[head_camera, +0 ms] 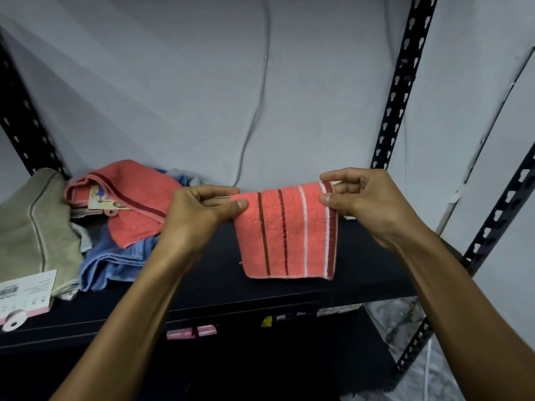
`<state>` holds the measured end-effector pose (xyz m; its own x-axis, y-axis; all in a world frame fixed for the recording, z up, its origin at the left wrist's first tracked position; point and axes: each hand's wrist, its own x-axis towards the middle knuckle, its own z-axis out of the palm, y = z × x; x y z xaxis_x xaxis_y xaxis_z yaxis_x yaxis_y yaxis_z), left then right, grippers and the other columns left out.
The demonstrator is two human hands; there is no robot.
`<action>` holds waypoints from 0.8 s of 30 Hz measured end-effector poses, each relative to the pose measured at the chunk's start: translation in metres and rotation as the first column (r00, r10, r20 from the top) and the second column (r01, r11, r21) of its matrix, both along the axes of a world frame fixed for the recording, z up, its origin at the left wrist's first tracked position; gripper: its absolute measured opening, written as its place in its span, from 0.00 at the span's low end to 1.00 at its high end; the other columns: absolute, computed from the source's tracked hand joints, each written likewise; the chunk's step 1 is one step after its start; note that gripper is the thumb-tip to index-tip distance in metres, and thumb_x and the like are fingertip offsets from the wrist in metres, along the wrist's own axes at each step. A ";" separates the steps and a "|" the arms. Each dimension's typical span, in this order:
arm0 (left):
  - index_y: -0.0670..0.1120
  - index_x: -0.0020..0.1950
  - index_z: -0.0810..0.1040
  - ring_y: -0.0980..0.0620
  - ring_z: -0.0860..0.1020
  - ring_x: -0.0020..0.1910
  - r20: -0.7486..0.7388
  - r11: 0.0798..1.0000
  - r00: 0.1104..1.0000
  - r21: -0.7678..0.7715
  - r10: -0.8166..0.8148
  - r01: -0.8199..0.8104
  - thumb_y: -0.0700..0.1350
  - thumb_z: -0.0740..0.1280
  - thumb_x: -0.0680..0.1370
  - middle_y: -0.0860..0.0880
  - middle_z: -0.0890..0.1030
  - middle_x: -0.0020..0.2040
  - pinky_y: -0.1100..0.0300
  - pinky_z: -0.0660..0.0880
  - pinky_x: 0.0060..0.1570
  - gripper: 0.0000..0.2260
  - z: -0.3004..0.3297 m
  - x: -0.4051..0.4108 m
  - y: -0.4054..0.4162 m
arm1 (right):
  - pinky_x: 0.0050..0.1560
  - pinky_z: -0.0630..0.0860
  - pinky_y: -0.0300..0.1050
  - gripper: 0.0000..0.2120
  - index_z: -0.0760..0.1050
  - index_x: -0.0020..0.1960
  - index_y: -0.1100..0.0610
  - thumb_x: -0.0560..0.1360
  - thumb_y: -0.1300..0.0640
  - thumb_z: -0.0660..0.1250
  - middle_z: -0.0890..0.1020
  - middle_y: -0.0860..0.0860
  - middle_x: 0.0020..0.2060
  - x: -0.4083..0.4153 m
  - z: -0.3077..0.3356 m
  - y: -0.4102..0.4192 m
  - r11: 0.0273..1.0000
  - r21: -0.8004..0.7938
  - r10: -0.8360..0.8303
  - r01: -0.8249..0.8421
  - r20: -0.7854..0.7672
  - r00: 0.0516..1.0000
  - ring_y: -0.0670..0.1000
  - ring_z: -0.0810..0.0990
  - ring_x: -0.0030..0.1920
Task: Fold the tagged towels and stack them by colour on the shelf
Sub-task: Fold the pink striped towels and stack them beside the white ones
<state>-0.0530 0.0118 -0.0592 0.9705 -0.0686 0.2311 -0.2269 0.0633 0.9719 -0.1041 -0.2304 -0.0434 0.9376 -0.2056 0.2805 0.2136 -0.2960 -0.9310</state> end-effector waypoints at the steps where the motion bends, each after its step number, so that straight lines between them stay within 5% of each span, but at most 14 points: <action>1: 0.39 0.49 0.83 0.53 0.84 0.37 0.011 1.000 1.000 0.028 0.002 -0.002 0.32 0.76 0.69 0.45 0.86 0.38 0.63 0.81 0.41 0.11 0.000 0.001 0.001 | 0.36 0.76 0.34 0.14 0.80 0.56 0.60 0.72 0.68 0.73 0.83 0.59 0.41 0.002 -0.001 0.000 0.999 -0.037 -0.016 0.016 -0.002 1.000 0.46 0.83 0.36; 5: 0.39 0.48 0.84 0.53 0.84 0.37 0.141 0.971 0.990 0.235 0.012 -0.045 0.33 0.78 0.66 0.47 0.86 0.38 0.66 0.80 0.40 0.13 0.001 0.004 0.002 | 0.33 0.72 0.30 0.09 0.82 0.52 0.56 0.73 0.63 0.73 0.81 0.51 0.37 0.013 -0.003 0.000 0.972 -0.219 -0.088 0.089 0.014 0.996 0.38 0.79 0.31; 8: 0.45 0.44 0.85 0.59 0.81 0.34 0.417 0.797 0.906 0.524 0.067 -0.300 0.41 0.80 0.67 0.54 0.83 0.34 0.73 0.74 0.37 0.09 0.000 0.006 0.005 | 0.36 0.70 0.31 0.03 0.82 0.46 0.52 0.73 0.59 0.74 0.82 0.48 0.38 0.018 -0.002 -0.001 0.900 -0.414 -0.123 0.139 0.065 0.990 0.40 0.79 0.37; 12: 0.49 0.42 0.83 0.53 0.75 0.35 0.605 0.687 0.795 0.591 -0.032 -0.423 0.44 0.76 0.72 0.53 0.77 0.33 0.57 0.68 0.38 0.03 -0.005 0.013 0.007 | 0.45 0.74 0.37 0.02 0.79 0.46 0.53 0.76 0.59 0.71 0.83 0.47 0.41 0.028 0.001 0.000 0.887 -0.449 -0.097 0.106 0.044 0.994 0.45 0.82 0.45; 15: 0.51 0.42 0.77 0.54 0.75 0.43 0.501 0.746 0.863 0.600 -0.071 -0.287 0.45 0.72 0.75 0.51 0.78 0.41 0.58 0.68 0.42 0.05 -0.006 0.022 0.007 | 0.47 0.77 0.42 0.02 0.77 0.49 0.58 0.78 0.63 0.68 0.83 0.53 0.41 0.034 0.003 -0.002 0.956 -0.293 0.011 -0.015 -0.016 1.000 0.49 0.83 0.42; 18: 0.47 0.46 0.72 0.58 0.72 0.31 0.294 0.855 0.942 0.519 -0.163 -0.014 0.44 0.67 0.80 0.55 0.76 0.31 0.63 0.68 0.33 0.05 -0.008 0.034 0.005 | 0.44 0.78 0.42 0.04 0.77 0.53 0.59 0.79 0.62 0.66 0.82 0.56 0.40 0.041 0.005 -0.006 0.952 -0.284 0.112 -0.116 -0.030 0.993 0.48 0.82 0.40; 20: 0.47 0.49 0.71 0.54 0.69 0.29 0.273 0.882 0.943 0.470 -0.189 0.040 0.43 0.64 0.81 0.54 0.72 0.28 0.59 0.67 0.31 0.03 -0.013 0.044 0.001 | 0.47 0.79 0.43 0.09 0.79 0.57 0.56 0.77 0.58 0.69 0.82 0.57 0.41 0.046 0.006 -0.009 0.930 -0.334 0.145 -0.155 -0.054 0.988 0.49 0.82 0.42; 24: 0.49 0.58 0.74 0.52 0.74 0.36 0.255 0.892 0.952 0.451 -0.172 0.041 0.46 0.62 0.83 0.44 0.78 0.39 0.53 0.73 0.37 0.05 -0.020 0.068 -0.005 | 0.50 0.80 0.37 0.18 0.81 0.60 0.56 0.71 0.58 0.76 0.83 0.51 0.44 0.058 0.011 -0.013 0.864 -0.438 0.191 -0.246 -0.165 0.968 0.46 0.82 0.42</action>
<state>0.0153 0.0071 -0.0797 0.8503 -0.3250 0.4139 -0.5094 -0.3110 0.8023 -0.0459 -0.2438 -0.0328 0.9742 0.1319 0.1830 0.2244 -0.6479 -0.7280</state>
